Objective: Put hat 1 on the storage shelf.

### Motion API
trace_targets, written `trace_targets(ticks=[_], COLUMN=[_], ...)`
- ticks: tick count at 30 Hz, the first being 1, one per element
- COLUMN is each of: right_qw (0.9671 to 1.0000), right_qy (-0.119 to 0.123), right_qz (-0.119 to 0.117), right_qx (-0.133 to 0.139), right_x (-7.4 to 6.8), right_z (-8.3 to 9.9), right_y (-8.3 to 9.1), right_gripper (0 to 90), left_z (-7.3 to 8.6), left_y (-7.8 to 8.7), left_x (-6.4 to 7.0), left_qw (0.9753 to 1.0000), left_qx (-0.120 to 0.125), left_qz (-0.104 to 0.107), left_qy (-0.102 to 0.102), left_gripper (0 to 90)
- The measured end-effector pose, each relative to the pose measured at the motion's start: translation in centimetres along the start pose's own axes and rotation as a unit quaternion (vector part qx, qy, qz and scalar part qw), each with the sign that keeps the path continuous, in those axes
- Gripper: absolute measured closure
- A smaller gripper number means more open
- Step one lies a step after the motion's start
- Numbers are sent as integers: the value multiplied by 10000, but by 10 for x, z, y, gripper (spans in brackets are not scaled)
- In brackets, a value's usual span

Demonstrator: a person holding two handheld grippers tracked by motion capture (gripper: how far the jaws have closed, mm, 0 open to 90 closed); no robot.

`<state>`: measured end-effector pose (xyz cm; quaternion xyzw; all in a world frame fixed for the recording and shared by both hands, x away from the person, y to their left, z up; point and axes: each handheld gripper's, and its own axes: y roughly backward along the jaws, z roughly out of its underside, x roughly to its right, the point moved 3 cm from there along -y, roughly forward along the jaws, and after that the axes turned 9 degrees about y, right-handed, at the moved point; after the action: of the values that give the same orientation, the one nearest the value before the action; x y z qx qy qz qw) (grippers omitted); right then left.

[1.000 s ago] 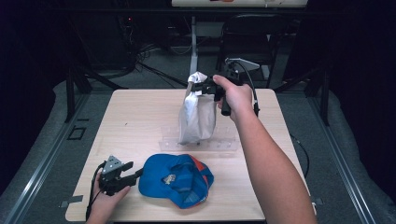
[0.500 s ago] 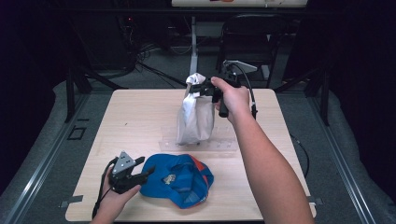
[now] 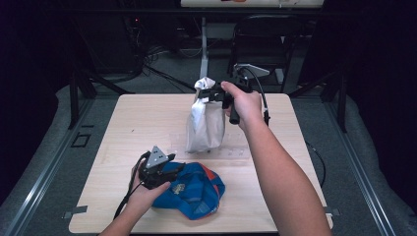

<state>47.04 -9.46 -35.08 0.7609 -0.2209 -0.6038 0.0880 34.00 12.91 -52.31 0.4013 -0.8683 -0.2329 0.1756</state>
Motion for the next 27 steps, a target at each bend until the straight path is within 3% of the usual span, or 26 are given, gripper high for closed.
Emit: trace_targets(ticks=[6, 13, 18, 19, 22, 27], right_qw=[10000, 10000, 10000, 10000, 10000, 10000], right_qy=[-6, 3, 20, 31, 40, 40], right_qz=[2, -40, -40, -38, -43, -67], right_qx=[0, -22, -36, -38, -48, -22], right_x=[0, -2, -3, -3, -3, -5], right_z=[0, 1, 1, 1, 2, 2], right_y=[0, -4, -5, -5, -4, -5], right_gripper=[802, 801, 799, 798, 798, 798], left_z=[-13, -22, -23, -22, -21, -21], left_y=[-11, -28, -36, -37, -35, -32], left_x=[8, 15, 14, 12, 9, 3], left_qw=[9999, 9992, 9983, 9982, 9981, 9988], left_qx=[128, 81, -42, -134, -131, -34], left_qz=[-92, -327, -512, -524, -540, -469], left_qy=[-52, -217, -261, -267, -271, -138], left_gripper=[469, 450, 534, 643, 715, 758])
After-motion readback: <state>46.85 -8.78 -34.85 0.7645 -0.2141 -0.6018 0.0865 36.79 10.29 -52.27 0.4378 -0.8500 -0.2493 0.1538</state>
